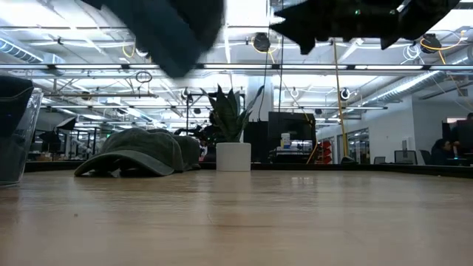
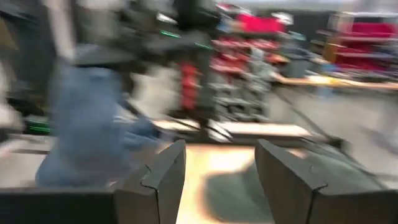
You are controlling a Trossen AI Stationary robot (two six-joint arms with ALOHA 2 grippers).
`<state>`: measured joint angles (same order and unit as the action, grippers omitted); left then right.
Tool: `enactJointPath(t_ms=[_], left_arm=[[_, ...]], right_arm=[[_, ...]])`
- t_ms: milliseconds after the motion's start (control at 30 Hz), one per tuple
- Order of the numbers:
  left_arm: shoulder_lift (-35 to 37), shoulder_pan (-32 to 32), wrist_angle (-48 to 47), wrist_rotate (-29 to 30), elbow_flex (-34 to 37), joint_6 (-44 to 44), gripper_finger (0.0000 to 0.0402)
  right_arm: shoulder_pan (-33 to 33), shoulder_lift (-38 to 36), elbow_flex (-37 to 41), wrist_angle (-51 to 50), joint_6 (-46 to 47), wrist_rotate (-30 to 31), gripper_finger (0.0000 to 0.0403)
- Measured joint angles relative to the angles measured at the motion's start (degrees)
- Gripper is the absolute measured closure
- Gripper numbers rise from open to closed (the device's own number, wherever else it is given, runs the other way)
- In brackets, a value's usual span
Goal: Pick & Place hat
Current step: Put the blue cap into the left transparent bin
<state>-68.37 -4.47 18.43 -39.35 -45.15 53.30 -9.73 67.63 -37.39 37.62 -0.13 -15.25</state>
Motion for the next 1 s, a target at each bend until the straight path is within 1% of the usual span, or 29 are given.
enactJointPath(t_ms=[100,133,200,267,400,467,533,600,667,733,767,800,867,933,1000], left_arm=[[-0.1,3.0,2.5,-1.9,0.0,-2.5,0.0397],[-0.2,3.7,3.5,-2.7,0.0,-3.7,0.0397],[-0.1,5.0,4.9,-5.2,-0.1,-4.7,0.0398],[-0.1,5.5,5.3,-7.7,-0.6,-6.0,0.0398],[-1.0,4.8,5.7,-13.2,-3.2,-10.5,0.0398],[-2.2,4.1,5.4,-14.5,-4.3,-12.2,0.0398],[-3.3,3.2,2.5,-14.9,-5.1,-13.3,0.0398],[-3.7,2.9,-1.1,-14.7,-6.4,-13.2,0.0398],[-3.7,2.7,-4.9,-14.6,-7.5,-13.2,0.0398],[-4.3,2.1,-6.2,-14.1,-7.7,-12.9,0.0398],[-4.8,1.7,-6.1,-13.7,-7.7,-12.5,0.0398],[-5.0,1.4,-6.5,-13.0,-7.7,-12.2,0.0398],[-5.1,0.9,-7.1,-13.1,-7.7,-11.8,0.0398],[-5.7,0.5,-6.3,-12.5,-7.9,-11.4,0.0398],[-6.1,0.4,-7.3,-10.8,-7.8,-11.4,0.0398]], right_arm=[[0.5,2.0,0.0,4.6,2.5,-8.0,0.022],[0.8,3.2,0.0,6.8,3.2,-9.7,0.022],[1.8,6.2,-0.5,10.8,4.0,-10.5,0.022],[2.4,9.7,-1.5,12.2,4.0,-10.5,0.022],[2.1,16.4,-5.7,11.7,4.1,-10.8,0.022],[1.6,18.1,-9.0,8.8,4.8,-13.9,0.022],[1.3,19.0,-13.2,3.5,5.0,-19.0,0.022],[1.1,19.0,-18.6,-6.7,2.5,-23.7,0.022],[1.2,19.0,-25.8,-21.8,-2.8,-24.6,0.022],[1.3,19.0,-33.1,-37.7,-8.0,-23.3,0.022],[1.8,19.3,-36.4,-43.9,-10.3,-21.9,0.022],[2.3,20.0,-39.1,-48.0,-12.4,-20.8,0.022],[3.6,21.2,-41.9,-51.1,-14.4,-21.0,0.022],[4.7,21.6,-42.1,-52.2,-14.4,-22.2,0.022],[5.8,21.6,-42.0,-52.1,-14.9,-22.1,0.022]])
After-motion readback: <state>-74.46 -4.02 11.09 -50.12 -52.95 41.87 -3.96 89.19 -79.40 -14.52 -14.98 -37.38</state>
